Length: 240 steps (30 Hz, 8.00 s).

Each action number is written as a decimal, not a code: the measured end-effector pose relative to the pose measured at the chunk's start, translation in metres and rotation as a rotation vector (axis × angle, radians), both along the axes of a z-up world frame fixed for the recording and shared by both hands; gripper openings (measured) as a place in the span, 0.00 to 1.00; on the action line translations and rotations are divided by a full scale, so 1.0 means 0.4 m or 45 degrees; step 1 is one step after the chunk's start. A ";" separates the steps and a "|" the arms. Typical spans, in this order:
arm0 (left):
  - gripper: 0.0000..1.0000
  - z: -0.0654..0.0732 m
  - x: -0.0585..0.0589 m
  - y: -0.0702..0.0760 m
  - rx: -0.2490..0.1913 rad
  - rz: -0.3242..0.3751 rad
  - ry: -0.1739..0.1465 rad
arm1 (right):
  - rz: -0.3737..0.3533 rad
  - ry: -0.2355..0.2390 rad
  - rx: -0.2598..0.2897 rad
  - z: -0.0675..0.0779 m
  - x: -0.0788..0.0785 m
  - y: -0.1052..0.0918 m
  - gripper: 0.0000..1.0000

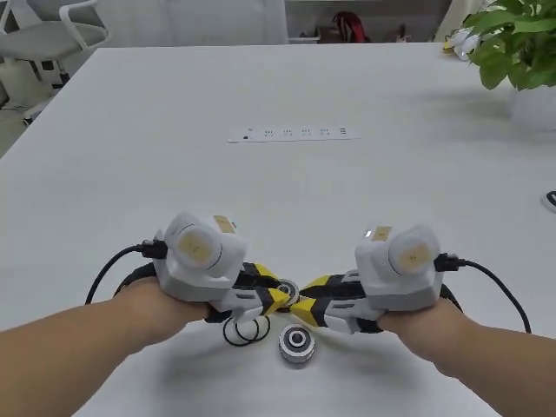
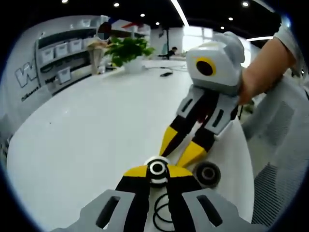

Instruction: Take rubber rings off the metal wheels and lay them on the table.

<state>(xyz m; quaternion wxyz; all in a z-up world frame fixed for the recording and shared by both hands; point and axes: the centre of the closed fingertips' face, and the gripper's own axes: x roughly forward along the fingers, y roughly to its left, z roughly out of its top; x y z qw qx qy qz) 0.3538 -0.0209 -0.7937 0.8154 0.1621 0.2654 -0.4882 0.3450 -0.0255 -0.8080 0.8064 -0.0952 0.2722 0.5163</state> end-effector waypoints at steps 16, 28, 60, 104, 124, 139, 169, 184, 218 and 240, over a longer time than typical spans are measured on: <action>0.13 -0.003 0.001 -0.001 -0.003 0.019 -0.005 | -0.043 0.043 0.018 -0.005 0.007 -0.012 0.04; 0.12 -0.005 -0.004 -0.006 0.016 0.036 -0.020 | -0.222 0.195 0.162 0.010 0.036 -0.031 0.00; 0.12 -0.006 -0.004 -0.010 0.048 0.068 -0.017 | -0.231 0.305 0.286 0.044 0.018 -0.011 0.00; 0.19 -0.001 -0.022 -0.009 -0.015 0.037 -0.002 | -0.230 0.326 0.336 0.047 0.008 -0.006 0.00; 0.41 0.090 -0.056 0.029 -0.125 0.027 -0.053 | -0.238 0.348 0.398 0.069 0.010 -0.005 0.00; 0.56 0.123 -0.076 0.087 -0.151 0.051 -0.072 | -0.235 0.363 0.439 0.086 0.008 0.003 0.00; 0.76 0.147 -0.119 0.155 -0.156 0.069 -0.096 | -0.118 0.418 0.402 0.097 -0.043 0.090 0.00; 0.77 0.138 -0.126 0.174 -0.150 0.077 -0.085 | -0.095 0.468 0.309 0.052 -0.068 0.116 0.00; 0.75 0.116 -0.131 0.184 -0.127 0.084 -0.058 | -0.056 0.423 0.189 0.025 -0.084 0.100 0.10; 0.74 0.127 -0.119 0.170 -0.127 0.066 -0.055 | -0.062 0.330 0.251 0.104 -0.050 0.063 0.15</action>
